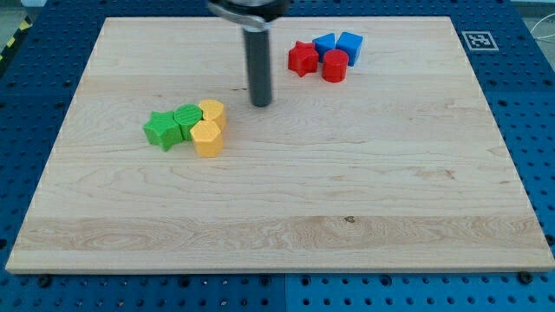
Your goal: Nudge the group of blocks towards right
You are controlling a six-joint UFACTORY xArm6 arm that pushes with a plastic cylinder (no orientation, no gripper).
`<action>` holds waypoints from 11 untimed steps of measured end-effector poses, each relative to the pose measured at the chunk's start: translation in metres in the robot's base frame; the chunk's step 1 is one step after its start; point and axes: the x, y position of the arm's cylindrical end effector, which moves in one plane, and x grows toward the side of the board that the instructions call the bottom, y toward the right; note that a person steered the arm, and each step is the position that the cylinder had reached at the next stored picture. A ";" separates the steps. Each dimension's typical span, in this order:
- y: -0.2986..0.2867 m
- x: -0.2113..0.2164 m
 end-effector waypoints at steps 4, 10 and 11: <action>-0.138 0.138; 0.044 0.095; 0.047 0.084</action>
